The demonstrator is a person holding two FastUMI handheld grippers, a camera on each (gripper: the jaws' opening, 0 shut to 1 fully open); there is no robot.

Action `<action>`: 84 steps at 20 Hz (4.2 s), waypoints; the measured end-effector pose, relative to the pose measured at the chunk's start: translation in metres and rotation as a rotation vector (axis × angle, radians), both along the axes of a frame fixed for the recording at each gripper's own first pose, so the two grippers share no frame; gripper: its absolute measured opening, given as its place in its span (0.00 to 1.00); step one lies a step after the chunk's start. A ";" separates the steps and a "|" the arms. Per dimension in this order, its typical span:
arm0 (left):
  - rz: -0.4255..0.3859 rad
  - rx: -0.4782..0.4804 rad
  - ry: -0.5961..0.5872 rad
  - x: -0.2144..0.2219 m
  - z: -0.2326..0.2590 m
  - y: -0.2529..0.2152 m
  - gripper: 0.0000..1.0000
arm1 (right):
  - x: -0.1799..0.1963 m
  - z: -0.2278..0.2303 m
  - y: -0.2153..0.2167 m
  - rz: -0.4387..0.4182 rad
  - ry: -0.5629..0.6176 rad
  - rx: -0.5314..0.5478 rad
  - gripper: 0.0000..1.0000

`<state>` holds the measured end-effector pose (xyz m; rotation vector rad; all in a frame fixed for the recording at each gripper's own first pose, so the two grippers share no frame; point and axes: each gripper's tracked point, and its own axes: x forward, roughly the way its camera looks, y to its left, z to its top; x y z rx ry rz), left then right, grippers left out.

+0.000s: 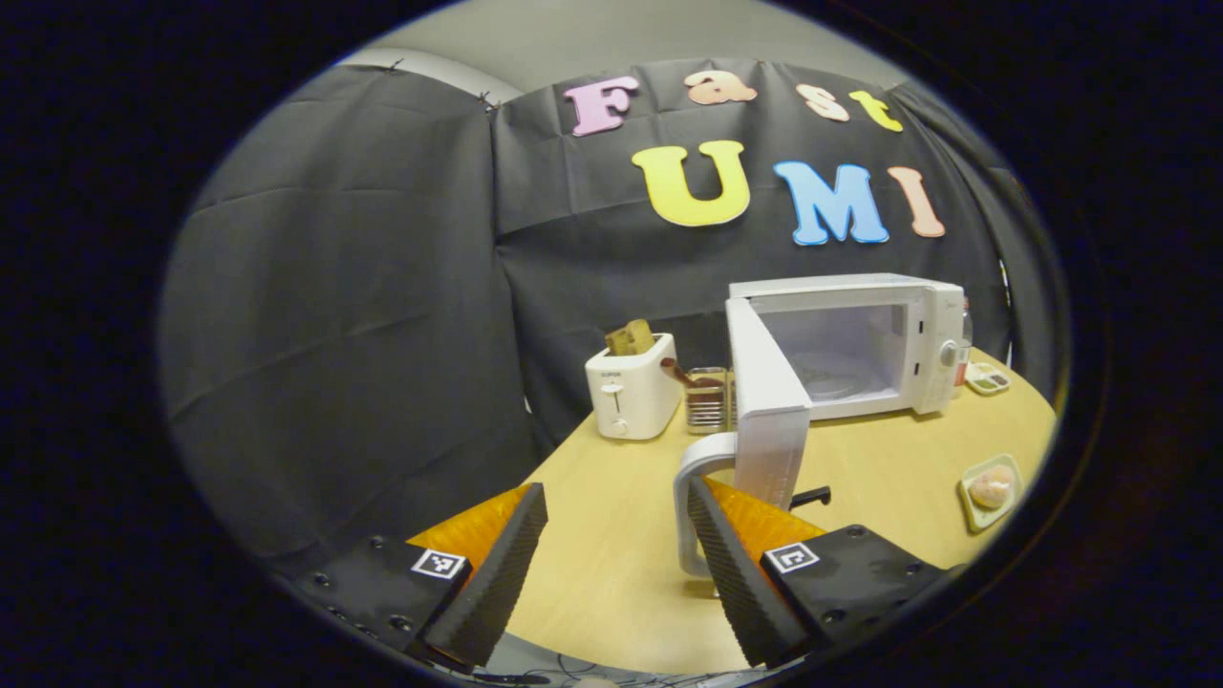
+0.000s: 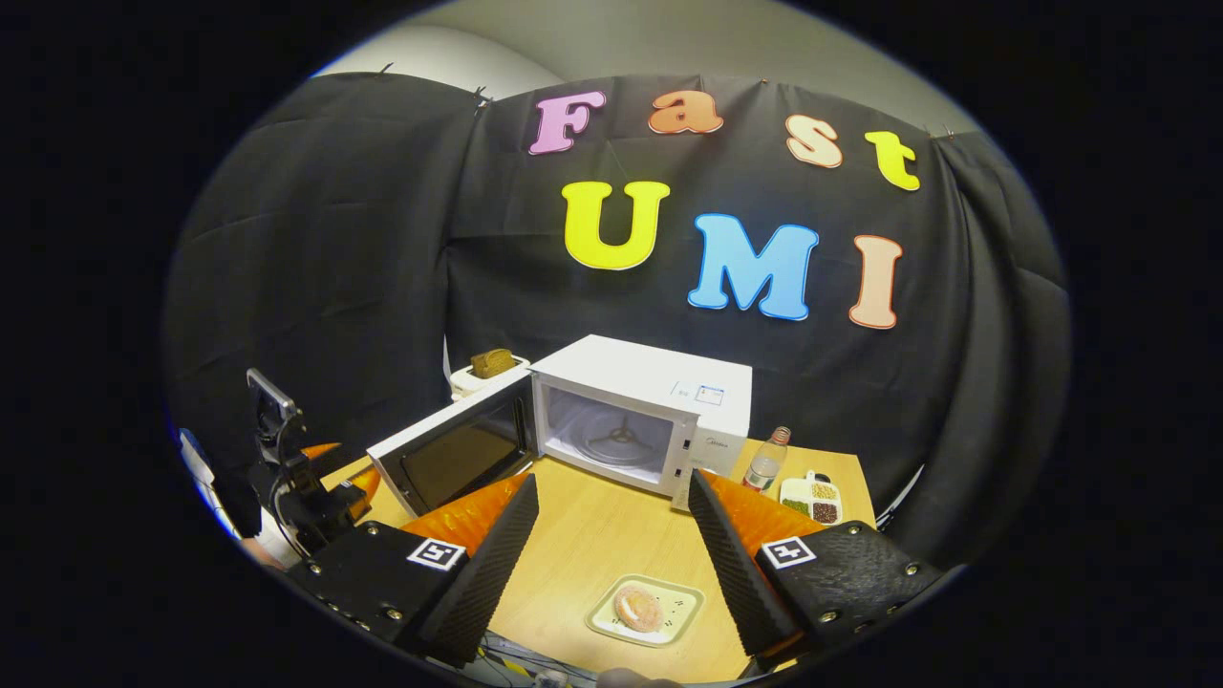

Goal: Open the microwave oven with the left hand, put the food in, and close the microwave oven.

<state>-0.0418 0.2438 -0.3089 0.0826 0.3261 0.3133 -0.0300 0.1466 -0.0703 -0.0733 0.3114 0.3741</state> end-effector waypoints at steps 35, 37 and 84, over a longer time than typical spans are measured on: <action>-0.315 -0.019 -0.177 -0.043 0.242 -0.287 1.00 | -0.036 -0.266 -0.093 0.136 0.264 -0.150 0.97; -0.322 -0.001 -0.152 -0.037 0.240 -0.283 1.00 | -0.028 -0.287 -0.081 0.147 0.291 -0.155 0.97; -0.379 -0.009 -0.093 0.031 0.187 -0.164 0.97 | 0.123 -0.149 0.063 0.025 0.377 0.540 0.57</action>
